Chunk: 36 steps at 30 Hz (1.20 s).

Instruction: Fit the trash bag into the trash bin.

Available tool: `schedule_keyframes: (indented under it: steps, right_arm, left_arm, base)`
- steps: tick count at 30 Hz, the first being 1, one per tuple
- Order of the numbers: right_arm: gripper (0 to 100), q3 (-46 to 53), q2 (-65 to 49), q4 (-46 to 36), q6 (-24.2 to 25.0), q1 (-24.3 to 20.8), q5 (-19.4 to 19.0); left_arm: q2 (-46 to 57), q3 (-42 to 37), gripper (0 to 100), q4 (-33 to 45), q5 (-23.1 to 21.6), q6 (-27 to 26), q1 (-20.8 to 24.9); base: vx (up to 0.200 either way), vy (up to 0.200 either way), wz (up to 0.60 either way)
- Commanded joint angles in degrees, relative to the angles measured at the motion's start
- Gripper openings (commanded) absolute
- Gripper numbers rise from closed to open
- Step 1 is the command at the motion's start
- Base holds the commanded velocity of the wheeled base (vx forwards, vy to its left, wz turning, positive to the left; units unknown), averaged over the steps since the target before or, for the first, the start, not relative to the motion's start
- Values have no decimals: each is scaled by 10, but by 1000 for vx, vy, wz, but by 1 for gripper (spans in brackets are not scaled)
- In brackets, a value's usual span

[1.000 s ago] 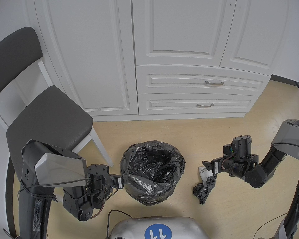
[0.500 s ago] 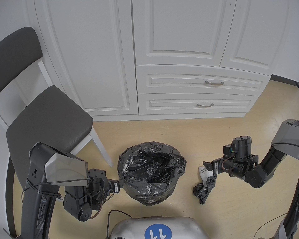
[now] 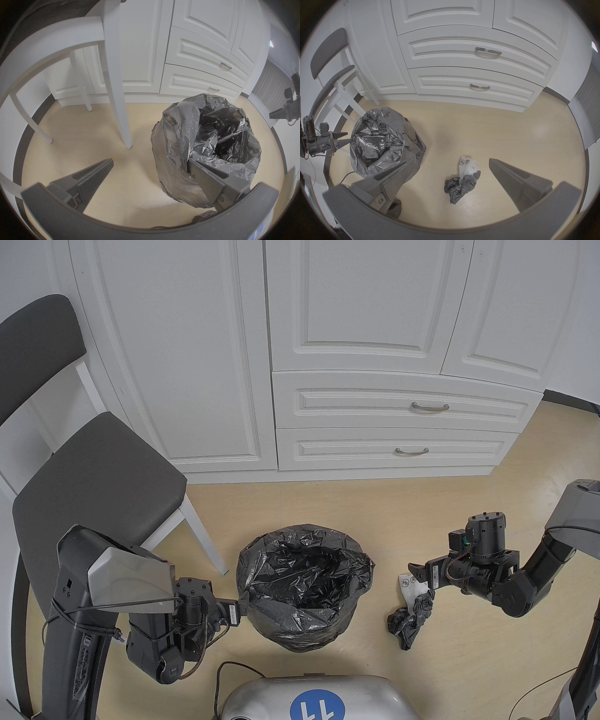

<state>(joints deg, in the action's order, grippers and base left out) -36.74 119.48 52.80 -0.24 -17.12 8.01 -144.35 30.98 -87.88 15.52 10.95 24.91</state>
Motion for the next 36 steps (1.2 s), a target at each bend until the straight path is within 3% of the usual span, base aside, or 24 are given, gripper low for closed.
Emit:
schedule_keyframes:
  steps: [1,21,25,36]
  right_arm:
    - [100,0,-5,0,1,0,1]
    - [100,20,-40,1,-4,-6,17]
    - [100,38,-43,1,-49,9,14]
    - [100,10,-23,-22,-49,57,-21]
  left_arm:
    - [28,-7,100,0,1,1,3]
    - [152,-75,100,0,2,0,72]
    - [192,-116,100,1,0,-8,91]
    - [263,-139,100,1,-1,-28,100]
  base:
    - [0,0,0]
    - [0,0,0]
    - [0,0,0]
    - [0,0,0]
